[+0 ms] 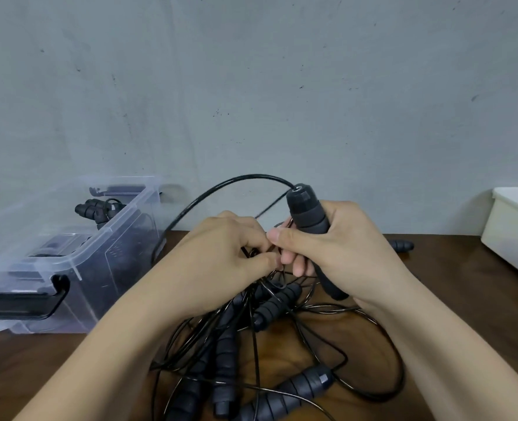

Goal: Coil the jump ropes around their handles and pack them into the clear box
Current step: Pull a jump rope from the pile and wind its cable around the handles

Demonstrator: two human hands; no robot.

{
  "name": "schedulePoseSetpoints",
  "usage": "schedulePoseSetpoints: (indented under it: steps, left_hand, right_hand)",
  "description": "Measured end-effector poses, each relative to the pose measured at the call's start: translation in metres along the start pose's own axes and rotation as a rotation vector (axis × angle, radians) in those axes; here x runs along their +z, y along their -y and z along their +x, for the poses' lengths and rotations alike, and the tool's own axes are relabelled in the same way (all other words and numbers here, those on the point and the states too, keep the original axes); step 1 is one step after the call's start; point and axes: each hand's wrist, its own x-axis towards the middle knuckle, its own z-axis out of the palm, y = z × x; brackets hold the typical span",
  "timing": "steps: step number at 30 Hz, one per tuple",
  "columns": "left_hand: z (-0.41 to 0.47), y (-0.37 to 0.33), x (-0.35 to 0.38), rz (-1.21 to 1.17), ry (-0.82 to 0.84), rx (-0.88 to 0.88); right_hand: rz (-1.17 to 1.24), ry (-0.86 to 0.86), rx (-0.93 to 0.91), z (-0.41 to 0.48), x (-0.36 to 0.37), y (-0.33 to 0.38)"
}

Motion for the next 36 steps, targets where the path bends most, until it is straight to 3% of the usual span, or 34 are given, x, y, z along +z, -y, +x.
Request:
schedulePoseSetpoints:
  steps: [3,7,10,13,18,23,33,36]
  left_hand:
    - [-0.001,-0.001,0.001,0.026,0.019,-0.038]
    - [-0.002,0.008,-0.004,0.091,0.121,-0.131]
    - [-0.001,0.012,-0.010,0.091,0.112,-0.142]
    - [0.001,0.013,-0.007,0.120,0.041,-0.106]
    - [0.001,0.009,-0.006,0.063,-0.052,-0.083]
    - [-0.001,0.004,-0.001,0.075,-0.049,-0.050]
    - [0.001,0.003,0.002,0.031,-0.054,-0.042]
    - [0.002,0.013,0.000,0.086,0.004,-0.092]
  right_hand:
    - [0.063,-0.073,-0.001,0.001,-0.009,0.006]
    - [0.217,-0.366,-0.071,0.005,-0.057,0.019]
    - [0.327,-0.457,-0.076,0.004,-0.085,0.021]
    - [0.403,-0.411,-0.008,0.009,-0.080,0.012]
    - [0.349,-0.135,0.163,0.015,-0.037,-0.003]
    - [0.290,0.042,0.158,0.008,0.005,-0.013]
    - [0.225,-0.057,0.050,0.001,0.010,-0.006]
    - [0.332,-0.195,0.032,0.003,-0.009,0.005]
